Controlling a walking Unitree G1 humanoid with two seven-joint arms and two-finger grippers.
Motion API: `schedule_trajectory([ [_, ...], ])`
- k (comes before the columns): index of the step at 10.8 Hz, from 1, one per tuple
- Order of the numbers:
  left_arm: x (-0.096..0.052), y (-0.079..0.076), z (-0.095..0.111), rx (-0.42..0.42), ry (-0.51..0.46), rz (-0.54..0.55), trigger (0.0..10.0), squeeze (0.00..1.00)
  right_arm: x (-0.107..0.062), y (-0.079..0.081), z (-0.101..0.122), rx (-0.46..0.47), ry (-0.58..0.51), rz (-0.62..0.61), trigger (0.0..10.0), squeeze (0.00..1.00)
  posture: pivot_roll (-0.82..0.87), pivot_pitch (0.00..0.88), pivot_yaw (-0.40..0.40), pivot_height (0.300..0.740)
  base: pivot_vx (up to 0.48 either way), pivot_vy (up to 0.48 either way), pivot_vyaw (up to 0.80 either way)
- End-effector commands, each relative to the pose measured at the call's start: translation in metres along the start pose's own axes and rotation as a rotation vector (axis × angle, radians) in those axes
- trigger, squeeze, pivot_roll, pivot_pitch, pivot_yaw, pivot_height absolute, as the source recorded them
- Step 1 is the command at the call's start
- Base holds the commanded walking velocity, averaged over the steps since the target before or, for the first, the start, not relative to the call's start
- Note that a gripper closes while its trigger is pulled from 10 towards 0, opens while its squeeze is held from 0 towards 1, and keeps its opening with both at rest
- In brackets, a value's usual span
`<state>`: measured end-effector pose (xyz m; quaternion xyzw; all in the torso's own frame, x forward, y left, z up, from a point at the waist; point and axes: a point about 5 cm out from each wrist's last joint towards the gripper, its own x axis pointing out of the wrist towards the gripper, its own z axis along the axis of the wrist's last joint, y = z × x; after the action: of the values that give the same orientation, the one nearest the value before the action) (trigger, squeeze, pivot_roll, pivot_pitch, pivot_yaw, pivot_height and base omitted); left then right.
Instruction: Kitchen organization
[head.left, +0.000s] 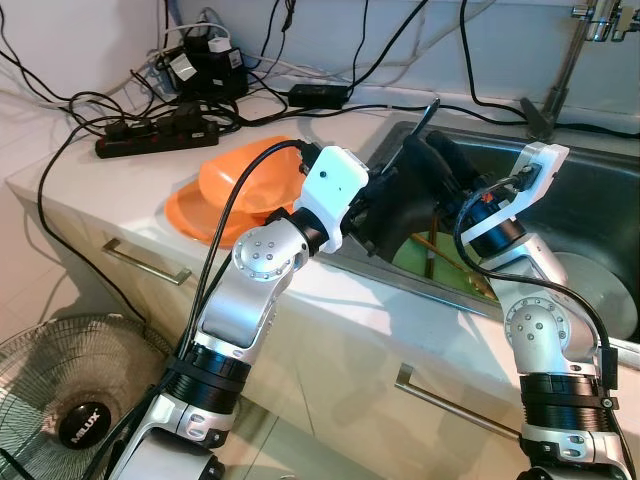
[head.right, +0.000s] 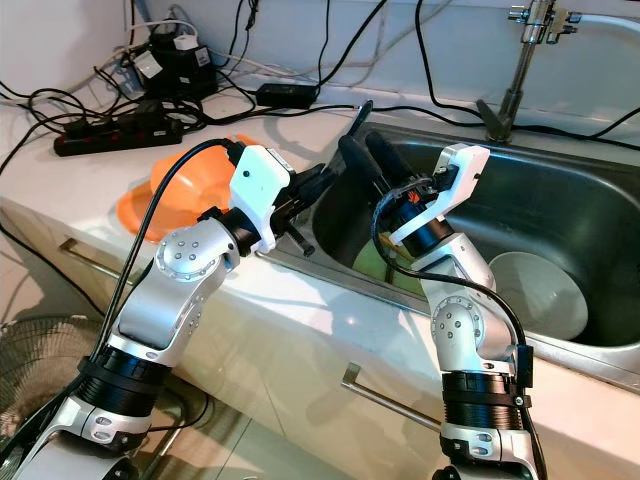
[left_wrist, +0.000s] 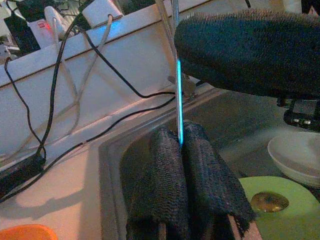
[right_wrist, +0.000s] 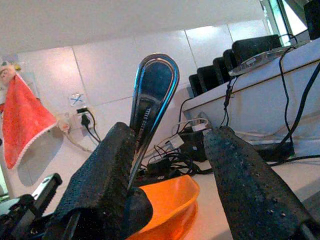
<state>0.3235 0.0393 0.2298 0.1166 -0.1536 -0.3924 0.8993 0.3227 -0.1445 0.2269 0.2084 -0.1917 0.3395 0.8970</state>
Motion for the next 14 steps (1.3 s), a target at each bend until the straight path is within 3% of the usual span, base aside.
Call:
schedule_trajectory([
  [1,0.005,-0.015,-0.002,0.008,0.021,-0.066,10.0,0.00,0.008,0.015,0.004,0.011,-0.023,0.081,10.0,0.00,0.10,0.026,0.103,0.740,0.000,0.000,0.00],
  [5,0.007,-0.003,-0.002,0.010,0.024,0.036,10.0,0.00,0.007,0.024,0.008,0.050,-0.053,0.147,10.0,0.00,0.10,0.032,0.099,0.740,0.000,0.000,0.00],
  [9,0.007,-0.002,-0.002,0.017,0.026,0.040,10.0,0.00,0.008,0.022,0.005,0.047,-0.035,0.116,10.0,0.00,0.10,0.037,0.097,0.740,0.000,0.000,0.00],
  [10,0.007,-0.003,-0.003,0.017,0.030,0.034,10.0,0.00,0.008,0.021,0.005,0.044,-0.033,0.107,0.0,0.00,0.10,0.037,0.097,0.740,0.000,0.000,0.00],
  [14,0.008,-0.006,-0.003,0.017,0.027,0.021,10.0,0.00,0.009,0.018,0.003,0.042,-0.028,0.091,0.0,0.00,0.10,0.038,0.095,0.740,0.000,0.000,0.00],
])
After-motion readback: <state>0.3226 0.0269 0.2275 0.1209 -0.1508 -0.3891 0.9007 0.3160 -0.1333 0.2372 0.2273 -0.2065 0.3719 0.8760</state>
